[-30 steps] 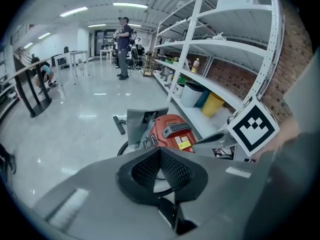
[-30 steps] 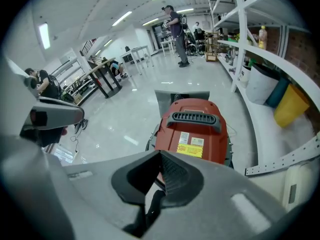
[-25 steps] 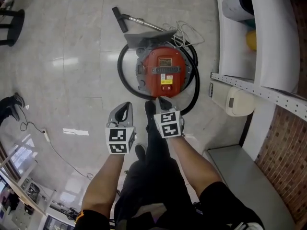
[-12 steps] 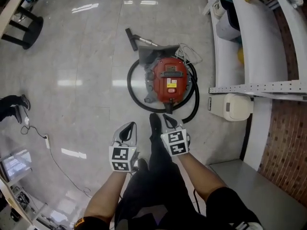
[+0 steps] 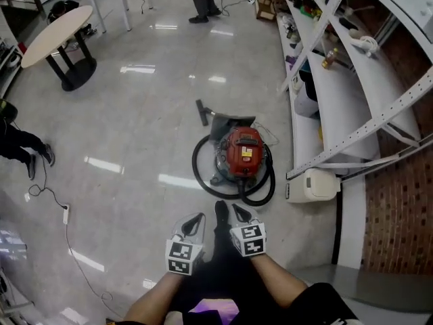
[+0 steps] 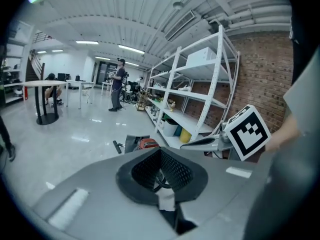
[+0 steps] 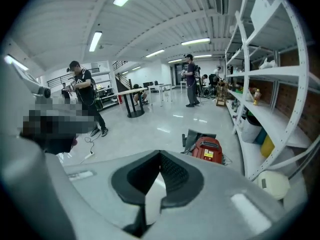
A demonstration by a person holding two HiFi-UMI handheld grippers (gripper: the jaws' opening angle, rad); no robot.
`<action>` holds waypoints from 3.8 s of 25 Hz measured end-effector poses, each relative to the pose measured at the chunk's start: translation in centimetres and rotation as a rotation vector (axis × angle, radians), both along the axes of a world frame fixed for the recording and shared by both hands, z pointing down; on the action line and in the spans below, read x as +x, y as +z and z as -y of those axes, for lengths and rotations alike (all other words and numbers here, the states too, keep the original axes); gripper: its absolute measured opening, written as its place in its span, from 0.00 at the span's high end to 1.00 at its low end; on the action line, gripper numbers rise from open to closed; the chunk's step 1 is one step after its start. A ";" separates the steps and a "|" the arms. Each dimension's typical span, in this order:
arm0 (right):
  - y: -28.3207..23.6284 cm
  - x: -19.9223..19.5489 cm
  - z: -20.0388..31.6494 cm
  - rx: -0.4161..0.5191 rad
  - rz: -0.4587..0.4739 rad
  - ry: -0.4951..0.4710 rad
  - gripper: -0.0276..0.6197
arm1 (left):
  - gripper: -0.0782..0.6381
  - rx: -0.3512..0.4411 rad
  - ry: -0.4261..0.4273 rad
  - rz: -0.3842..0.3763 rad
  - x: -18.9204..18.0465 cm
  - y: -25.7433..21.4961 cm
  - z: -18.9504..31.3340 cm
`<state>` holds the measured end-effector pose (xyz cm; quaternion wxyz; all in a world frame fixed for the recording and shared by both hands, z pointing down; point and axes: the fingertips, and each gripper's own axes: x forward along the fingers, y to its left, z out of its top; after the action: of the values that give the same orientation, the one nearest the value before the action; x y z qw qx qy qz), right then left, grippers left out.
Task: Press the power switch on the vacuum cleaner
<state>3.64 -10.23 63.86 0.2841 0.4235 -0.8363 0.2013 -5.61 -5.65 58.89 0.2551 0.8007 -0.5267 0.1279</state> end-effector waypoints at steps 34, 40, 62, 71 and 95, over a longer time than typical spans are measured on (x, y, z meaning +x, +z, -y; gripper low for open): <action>-16.4 10.8 -20.4 0.215 0.148 0.010 0.97 | 0.87 0.158 -0.058 -0.022 9.6 -10.3 -17.5; -16.0 13.6 -23.4 0.207 0.171 -0.023 0.97 | 0.87 0.139 -0.093 -0.013 13.1 -10.2 -21.9; -21.0 14.7 -30.1 0.336 0.214 -0.017 0.97 | 0.87 0.302 -0.134 0.054 13.0 -15.7 -28.0; -20.8 12.0 -32.8 0.333 0.180 0.021 0.97 | 0.87 0.304 -0.088 0.055 10.6 -14.6 -29.6; -20.4 12.3 -34.0 0.354 0.167 0.061 0.97 | 0.87 0.310 -0.117 0.071 8.5 -13.8 -31.2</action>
<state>15.89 23.80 43.44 0.1286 0.4737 -0.8662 0.0939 2.90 25.54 45.11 0.1166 0.7935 -0.5945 0.0582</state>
